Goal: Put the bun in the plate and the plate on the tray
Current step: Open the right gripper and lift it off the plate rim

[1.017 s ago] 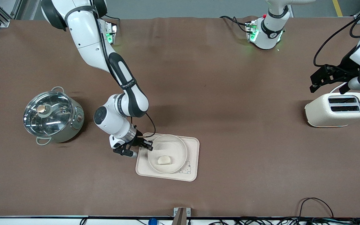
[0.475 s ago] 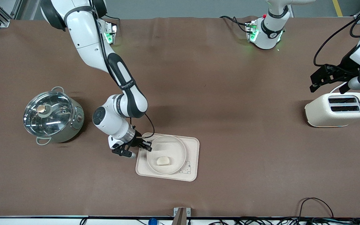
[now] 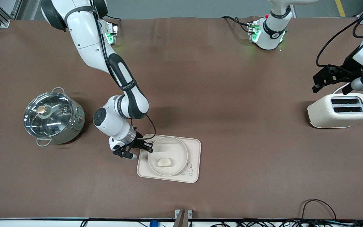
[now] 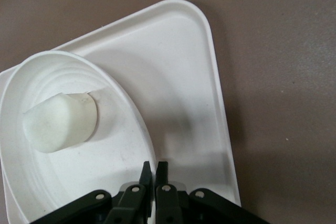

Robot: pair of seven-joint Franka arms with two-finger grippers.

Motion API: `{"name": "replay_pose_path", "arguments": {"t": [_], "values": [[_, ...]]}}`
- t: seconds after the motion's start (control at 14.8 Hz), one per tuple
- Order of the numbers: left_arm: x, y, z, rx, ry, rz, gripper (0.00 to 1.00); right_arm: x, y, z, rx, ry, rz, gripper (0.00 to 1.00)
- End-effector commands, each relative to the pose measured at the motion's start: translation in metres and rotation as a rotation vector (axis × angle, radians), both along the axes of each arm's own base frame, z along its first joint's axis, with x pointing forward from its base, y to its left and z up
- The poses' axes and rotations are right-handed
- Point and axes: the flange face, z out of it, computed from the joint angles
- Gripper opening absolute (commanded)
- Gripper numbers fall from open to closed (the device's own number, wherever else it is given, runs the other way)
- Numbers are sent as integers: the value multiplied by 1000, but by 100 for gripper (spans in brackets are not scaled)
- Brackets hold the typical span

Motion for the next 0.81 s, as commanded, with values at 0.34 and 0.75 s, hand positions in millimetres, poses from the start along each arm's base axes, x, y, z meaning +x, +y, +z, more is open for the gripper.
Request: {"name": "replay_pose_path", "arguments": {"t": [0.34, 0.75], "values": [[-3, -2, 7, 0, 15, 9, 100, 9, -4, 1, 23, -13, -23, 4], [-6, -4, 6, 53, 24, -8, 100, 8, -2, 1, 88, -5, -104, 88]]}}
